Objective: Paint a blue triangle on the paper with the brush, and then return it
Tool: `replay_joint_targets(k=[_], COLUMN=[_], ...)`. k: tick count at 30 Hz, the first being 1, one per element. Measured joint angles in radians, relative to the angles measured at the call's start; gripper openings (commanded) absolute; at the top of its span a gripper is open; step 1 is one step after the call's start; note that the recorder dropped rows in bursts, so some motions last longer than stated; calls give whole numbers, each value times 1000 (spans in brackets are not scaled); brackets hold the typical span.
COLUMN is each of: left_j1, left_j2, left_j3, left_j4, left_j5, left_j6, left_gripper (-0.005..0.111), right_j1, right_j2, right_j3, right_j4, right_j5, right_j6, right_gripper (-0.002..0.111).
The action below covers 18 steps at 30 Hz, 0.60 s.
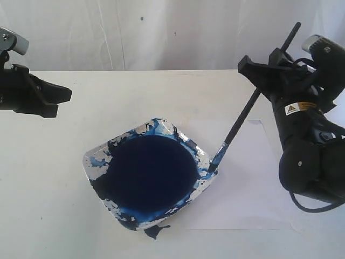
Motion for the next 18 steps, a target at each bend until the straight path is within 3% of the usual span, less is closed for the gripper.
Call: replay_joint_targets(k=[7, 18], left_j1=[0, 0], left_j2=[0, 0], left_j3=[0, 0], left_j4=[0, 0], left_j5=[0, 0], left_j6=[0, 0], left_gripper=[0, 0], right_j1=[0, 0], right_j2=[-112, -336], right_j3=[0, 0], right_j4=[0, 80], right_j5=[-15, 89], right_j6=[2, -326], right_gripper=[1, 1])
